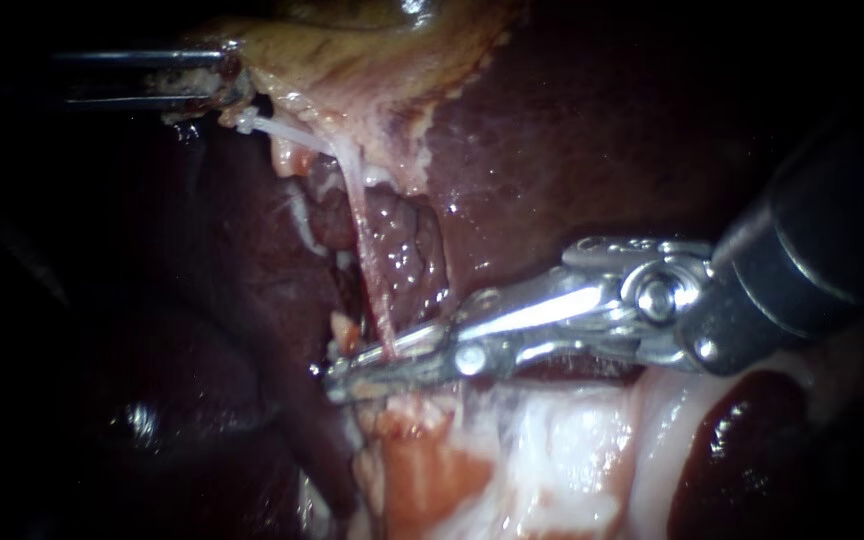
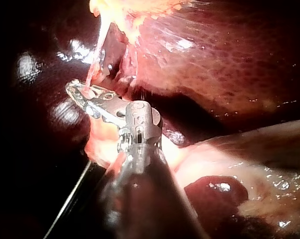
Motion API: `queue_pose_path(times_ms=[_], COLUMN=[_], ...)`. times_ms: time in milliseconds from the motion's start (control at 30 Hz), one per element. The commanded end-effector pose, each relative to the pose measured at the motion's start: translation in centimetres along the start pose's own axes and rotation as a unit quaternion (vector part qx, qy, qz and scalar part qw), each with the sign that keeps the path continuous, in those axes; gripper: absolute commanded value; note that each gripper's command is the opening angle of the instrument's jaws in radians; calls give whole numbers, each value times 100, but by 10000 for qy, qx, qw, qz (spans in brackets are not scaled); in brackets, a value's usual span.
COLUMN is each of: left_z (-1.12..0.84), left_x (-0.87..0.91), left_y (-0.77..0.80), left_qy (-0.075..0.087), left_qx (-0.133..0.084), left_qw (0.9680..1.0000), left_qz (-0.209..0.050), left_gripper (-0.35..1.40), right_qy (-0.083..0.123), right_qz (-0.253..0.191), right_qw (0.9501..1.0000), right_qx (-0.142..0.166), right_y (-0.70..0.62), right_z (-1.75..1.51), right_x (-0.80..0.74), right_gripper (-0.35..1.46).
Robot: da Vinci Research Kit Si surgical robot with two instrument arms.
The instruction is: Going back first clip right tube
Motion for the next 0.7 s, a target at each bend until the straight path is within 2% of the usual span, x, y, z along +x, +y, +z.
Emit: queue_pose_path(times_ms=[33,100,167,200,233,467,600,700], left_z=[0,0,0,0,0,0,0,0], left_x=[0,0,0,0,0,0,0,0], left_y=[0,0,0,0,0,0,0,0], left_qy=[0,0,0,0,0,0,0,0], left_qx=[0,1,1,1,1,2,2,2], left_qw=[10000,10000,10000,10000,10000,10000,10000,10000], left_qz=[2,2,2,2,2,3,3,4], left_gripper=[-35,-35,-35,-35,-35,-35,-35,-35], right_qy=[2,1,61,86,99,100,103,137], right_qz=[2,-1,-121,-182,-184,-279,-694,-1158], right_qw=[10000,10000,9999,9998,9998,9996,9975,9931], right_qx=[-5,-6,36,50,54,30,12,-99], right_y=[1,1,2,2,3,11,23,32], right_z=[0,0,3,5,7,15,19,20], right_x=[-1,-1,-3,-4,-4,-13,-22,-28], right_gripper=[-35,-29,6,29,41,45,46,48])
